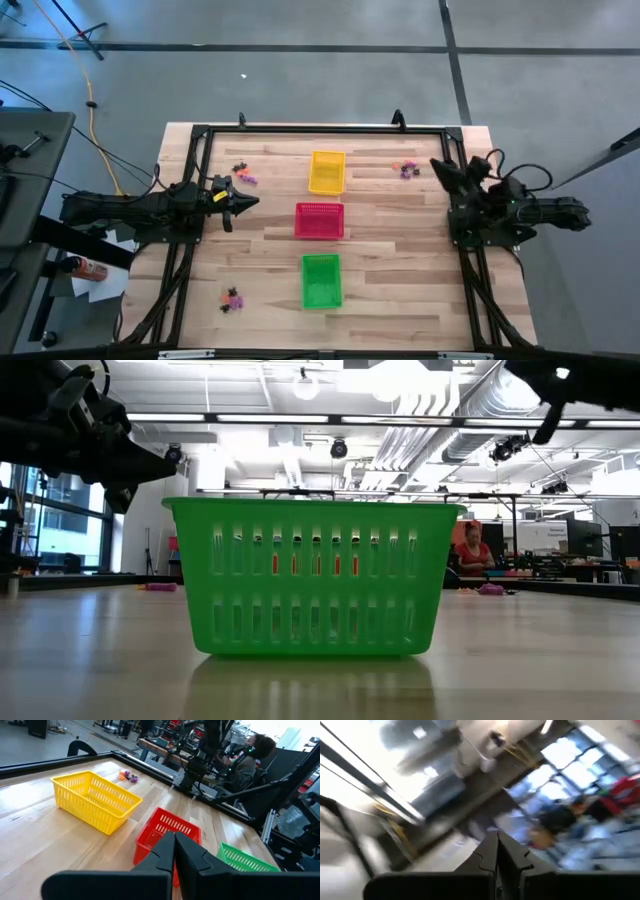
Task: Sort Halloween decoration
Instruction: Put the purple skeleton toy into the red bin
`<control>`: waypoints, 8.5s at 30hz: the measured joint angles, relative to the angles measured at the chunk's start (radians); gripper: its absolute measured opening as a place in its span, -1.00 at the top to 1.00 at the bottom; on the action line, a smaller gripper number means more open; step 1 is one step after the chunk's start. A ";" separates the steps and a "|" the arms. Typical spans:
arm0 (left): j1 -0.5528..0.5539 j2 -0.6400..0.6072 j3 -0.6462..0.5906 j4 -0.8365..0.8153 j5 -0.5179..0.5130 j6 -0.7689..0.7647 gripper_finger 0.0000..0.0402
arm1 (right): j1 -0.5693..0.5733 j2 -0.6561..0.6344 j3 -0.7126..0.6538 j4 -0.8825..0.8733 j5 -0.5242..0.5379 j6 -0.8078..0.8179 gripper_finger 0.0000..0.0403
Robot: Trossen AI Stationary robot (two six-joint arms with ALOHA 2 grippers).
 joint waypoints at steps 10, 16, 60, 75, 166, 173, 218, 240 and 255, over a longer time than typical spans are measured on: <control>0.000 0.000 0.000 0.000 0.000 0.000 1.00 | -0.251 0.595 0.668 -1.230 0.097 0.116 0.41; 0.000 0.000 0.000 0.000 0.000 0.000 1.00 | -0.451 0.957 0.858 -1.621 -0.153 0.190 0.13; 0.002 0.000 0.000 0.160 -0.056 -0.254 1.00 | -0.720 1.500 0.734 -1.303 -0.312 -0.192 0.10; 0.002 0.000 0.000 0.226 -0.056 -0.350 1.00 | -0.709 1.492 0.732 -1.337 -0.296 -0.309 0.93; 0.218 1.146 1.021 -0.039 0.122 0.558 0.97 | -0.187 1.209 1.112 -0.936 -0.281 -0.367 0.46; 0.214 1.061 1.008 -0.164 0.136 0.526 0.97 | -0.211 1.081 1.112 -1.135 -0.188 -0.366 0.03; 0.038 1.456 1.155 -0.469 0.192 0.629 0.91 | -0.106 0.962 0.779 -0.293 -0.300 -0.438 0.01; 0.011 1.555 1.191 -0.535 0.183 0.610 0.13 | -0.106 0.962 0.779 -0.308 -0.298 -0.450 0.01; 0.183 1.004 1.201 -0.608 0.193 0.461 0.05 | -0.106 0.962 0.779 -0.300 -0.259 -0.472 0.01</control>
